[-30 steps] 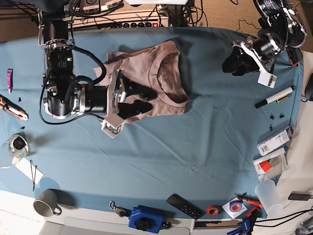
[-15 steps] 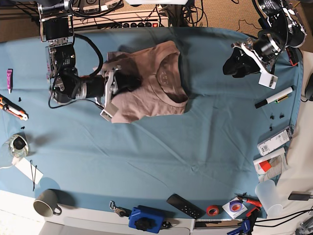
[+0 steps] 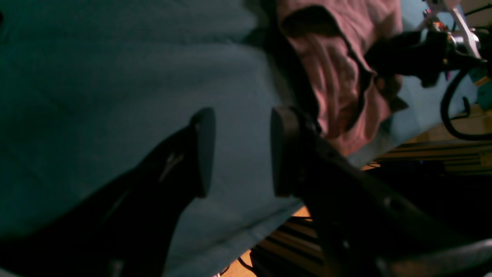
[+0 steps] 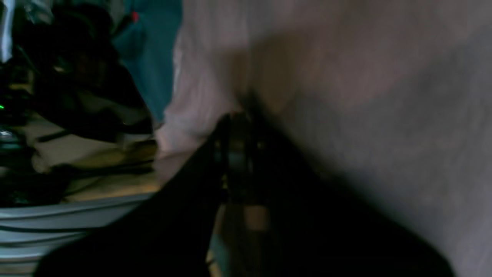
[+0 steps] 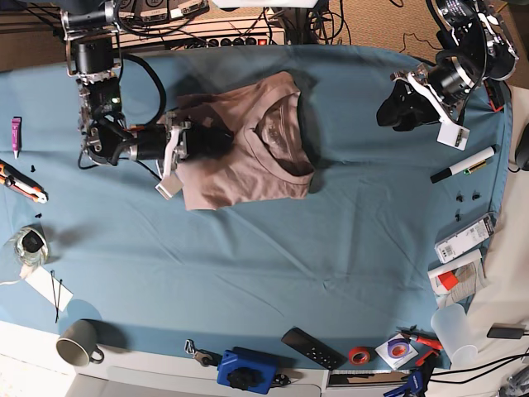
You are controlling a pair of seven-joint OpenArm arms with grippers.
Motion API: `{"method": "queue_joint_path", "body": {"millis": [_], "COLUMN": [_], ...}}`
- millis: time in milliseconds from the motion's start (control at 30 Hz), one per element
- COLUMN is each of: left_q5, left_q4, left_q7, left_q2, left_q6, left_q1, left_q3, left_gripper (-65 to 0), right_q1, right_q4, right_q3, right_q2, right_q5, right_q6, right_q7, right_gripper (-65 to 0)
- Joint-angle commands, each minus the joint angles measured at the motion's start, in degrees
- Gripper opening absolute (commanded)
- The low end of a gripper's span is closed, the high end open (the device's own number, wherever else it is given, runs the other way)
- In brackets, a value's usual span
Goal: Fold the T-shirt properly
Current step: 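Press and smooth the folded shirt with the right gripper, then release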
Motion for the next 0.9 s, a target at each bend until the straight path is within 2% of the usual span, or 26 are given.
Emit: {"method": "queue_joint_path", "body": {"millis": [0,167,267,400,633,733,867], "left_q5": [-1.5,-1.5,-1.5,-1.5,-1.4,-1.5,-1.5], "left_q4": [1.0,1.0,1.0,1.0,1.0,1.0,1.0], "left_q7": [-1.0,-1.7,-1.9,-2.1,-2.1,-2.1,-2.1], "left_q2": [-0.2,-0.2,-0.2,-0.2,-0.3,-0.3,-0.4], "left_q6": [-0.2,-0.2,-0.2,-0.2,-0.2,-0.2,-0.2], "left_q1": [-0.1,-0.1,-0.1,-0.1,-0.1,-0.1,-0.1], "left_q3": [-0.2,-0.2,-0.2,-0.2,-0.2,-0.2,-0.2], "left_gripper": [-42.3,-42.3,-42.3,-42.3,-42.3,-42.3,-42.3], "right_q1": [0.9,2.1,4.4,5.8,5.6,5.6,5.6], "right_q4": [3.3,13.9,15.0,14.2,9.1,5.9,2.9], "right_q3": [0.2,1.7,1.7,1.7,1.7,1.6,1.7], "right_q2": [1.4,1.6,0.9,-1.6,-5.4,-5.5,-5.5], "right_q5": [1.6,1.6,1.6,1.5,-11.2,-15.8,-18.6], "right_q6": [0.5,0.5,0.5,0.5,0.5,0.5,0.5], "right_q7": [0.2,0.2,0.2,0.2,0.2,0.2,0.2], "right_gripper": [-61.2,-61.2,-61.2,-61.2,-61.2,-61.2,-61.2]}}
